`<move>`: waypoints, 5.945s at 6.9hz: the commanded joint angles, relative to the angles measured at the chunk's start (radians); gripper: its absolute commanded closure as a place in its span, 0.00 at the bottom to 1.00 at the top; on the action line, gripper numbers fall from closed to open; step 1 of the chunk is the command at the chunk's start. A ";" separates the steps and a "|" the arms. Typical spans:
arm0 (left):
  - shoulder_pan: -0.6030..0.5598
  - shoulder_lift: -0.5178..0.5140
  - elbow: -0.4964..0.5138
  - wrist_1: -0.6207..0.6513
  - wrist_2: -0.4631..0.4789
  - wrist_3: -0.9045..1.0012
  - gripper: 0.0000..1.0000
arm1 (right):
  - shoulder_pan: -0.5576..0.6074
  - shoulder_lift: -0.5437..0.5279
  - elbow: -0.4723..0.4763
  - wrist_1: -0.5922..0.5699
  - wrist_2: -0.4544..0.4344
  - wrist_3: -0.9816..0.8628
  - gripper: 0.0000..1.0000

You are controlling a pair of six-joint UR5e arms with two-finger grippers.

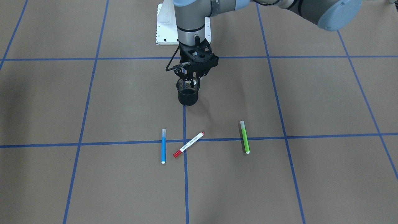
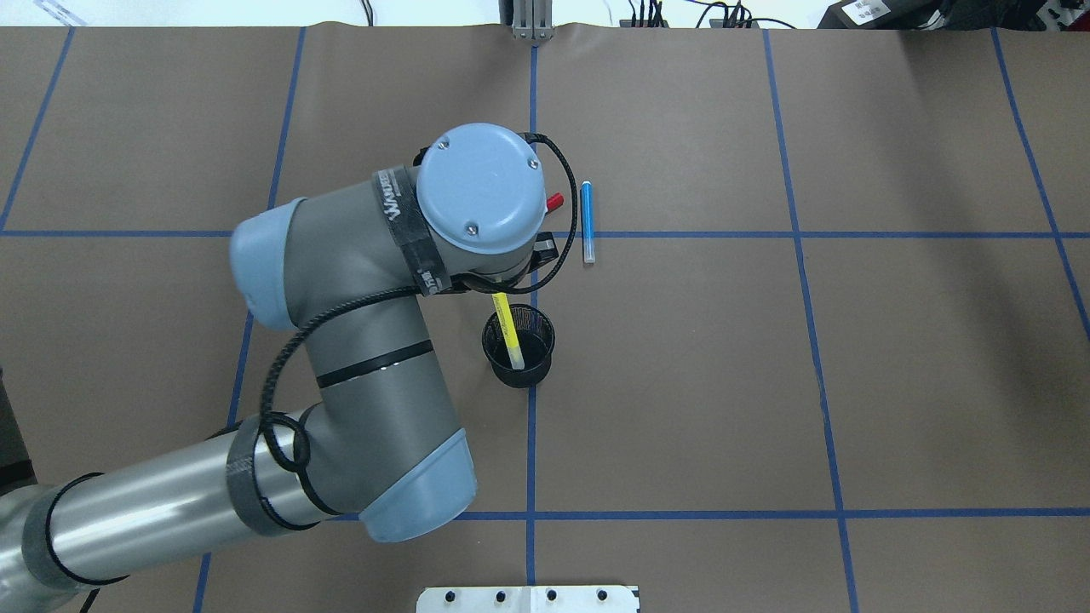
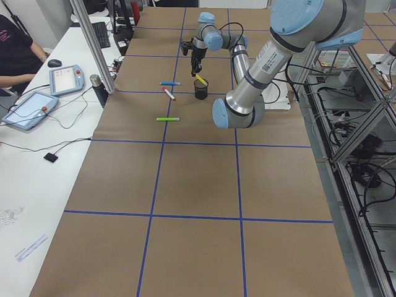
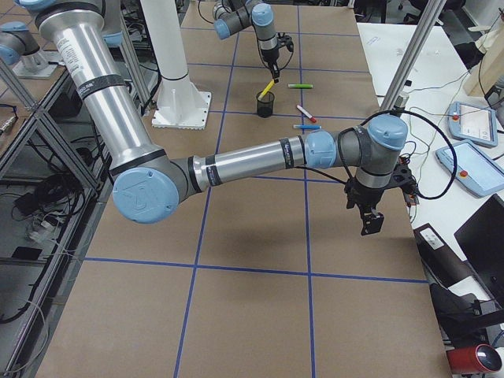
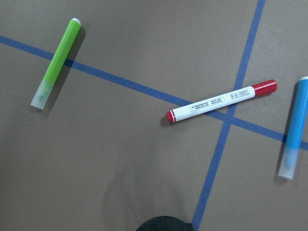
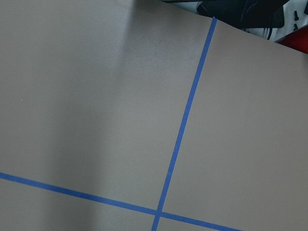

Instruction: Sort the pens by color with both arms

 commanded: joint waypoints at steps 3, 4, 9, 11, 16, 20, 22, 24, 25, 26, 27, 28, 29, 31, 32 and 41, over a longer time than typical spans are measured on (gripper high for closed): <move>-0.261 0.001 -0.085 0.098 -0.230 0.230 0.82 | 0.000 -0.001 0.001 -0.001 0.002 0.001 0.01; -0.359 0.020 -0.064 0.119 -0.316 0.367 0.82 | 0.000 -0.003 0.001 -0.001 0.002 0.001 0.01; -0.529 -0.005 0.430 -0.007 -0.467 0.868 0.82 | 0.000 -0.008 0.001 0.001 0.011 0.000 0.01; -0.526 -0.070 0.638 -0.077 -0.469 0.937 0.82 | 0.000 -0.012 0.006 0.003 0.014 0.000 0.01; -0.410 -0.088 0.801 -0.120 -0.466 0.906 0.82 | 0.000 -0.052 0.050 0.006 0.052 -0.002 0.01; -0.382 -0.087 0.829 -0.141 -0.466 0.905 0.50 | 0.000 -0.057 0.051 0.007 0.061 0.001 0.01; -0.386 -0.079 0.820 -0.189 -0.466 0.905 0.11 | 0.000 -0.055 0.051 0.009 0.066 0.004 0.01; -0.463 -0.020 0.622 -0.186 -0.472 0.912 0.01 | 0.000 -0.048 0.048 0.010 0.064 0.006 0.01; -0.527 0.093 0.435 -0.192 -0.484 0.918 0.01 | -0.003 -0.041 0.047 0.013 0.064 0.013 0.01; -0.597 0.223 0.253 -0.192 -0.553 0.977 0.01 | -0.006 -0.040 0.047 0.015 0.063 0.018 0.01; -0.668 0.326 0.113 -0.183 -0.597 1.052 0.01 | -0.009 -0.037 0.057 0.015 0.066 0.020 0.01; -0.710 0.438 -0.018 -0.181 -0.601 1.115 0.01 | -0.010 -0.041 0.066 0.016 0.074 0.020 0.01; -0.768 0.544 -0.110 -0.180 -0.601 1.216 0.01 | -0.010 -0.061 0.083 0.018 0.083 0.017 0.01; -0.883 0.727 -0.200 -0.178 -0.601 1.418 0.01 | -0.008 -0.173 0.150 0.018 0.101 0.004 0.01; -0.924 0.802 -0.223 -0.178 -0.602 1.489 0.01 | -0.008 -0.243 0.223 0.018 0.101 0.006 0.01; -1.098 0.878 -0.035 -0.111 -0.682 1.814 0.01 | -0.008 -0.310 0.281 0.018 0.072 0.013 0.01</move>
